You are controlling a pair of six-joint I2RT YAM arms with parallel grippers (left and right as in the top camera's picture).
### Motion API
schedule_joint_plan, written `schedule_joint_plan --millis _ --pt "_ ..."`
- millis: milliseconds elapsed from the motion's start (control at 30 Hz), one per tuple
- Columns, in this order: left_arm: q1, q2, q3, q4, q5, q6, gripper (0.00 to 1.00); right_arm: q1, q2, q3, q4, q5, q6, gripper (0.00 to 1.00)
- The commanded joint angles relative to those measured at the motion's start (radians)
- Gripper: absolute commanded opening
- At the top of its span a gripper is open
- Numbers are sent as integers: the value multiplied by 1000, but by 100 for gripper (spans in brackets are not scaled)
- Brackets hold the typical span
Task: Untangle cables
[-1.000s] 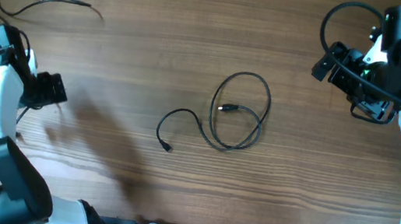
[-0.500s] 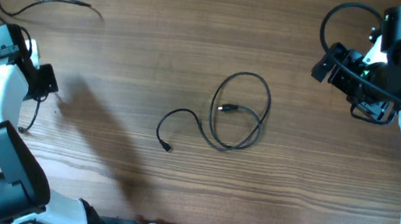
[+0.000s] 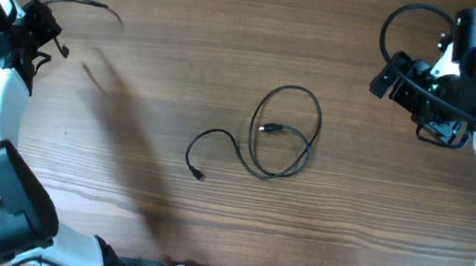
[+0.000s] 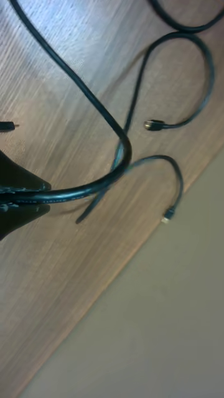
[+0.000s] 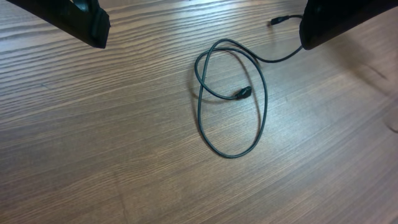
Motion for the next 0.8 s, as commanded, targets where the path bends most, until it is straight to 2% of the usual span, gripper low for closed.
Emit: schedule_joint_plan --millis 0,33,67,100,133,167,267,400,467,500,567,633,667,767 --pt "-2 82 12 13 14 -19 4 0 0 -5 -3 -9 -4 100" --pt "-2 100 12 16 10 -14 9 0 0 -5 -4 -9 -3 99" --pt "-2 101 12 16 -8 7 57 0 0 -5 -4 -9 -4 100" --pt "-2 101 12 17 -8 60 87 0 0 -5 -3 -9 -3 100" --pt "-2 101 12 16 -8 97 95 0 0 -5 -2 -9 -3 100" --pt "-2 101 12 18 -8 117 100 0 0 -5 -2 -10 -3 100" --pt "-2 66 13 70 28 116 100 0 0 -5 2 -29 -3 100" --pt "-2 -48 13 118 174 95 100 0 0 -5 2 -31 -3 100" --pt "-2 -115 13 110 435 -44 100 0 0 -5 2 -36 -3 99" --pt "-2 -150 13 110 728 -198 100 0 0 -5 1 -64 -4 100" --pt "-2 -150 13 96 907 -259 100 0 0 -5 -1 -86 -13 100" --pt "-17 -150 13 -6 1029 -263 100 0 0 -5 -9 -89 -13 100" --pt "-43 -150 13 -105 1040 -253 100 0 0 -5 -10 -93 -13 100" --pt "-148 -150 13 -345 1039 -84 100 0 0 -5 13 -115 -11 100"
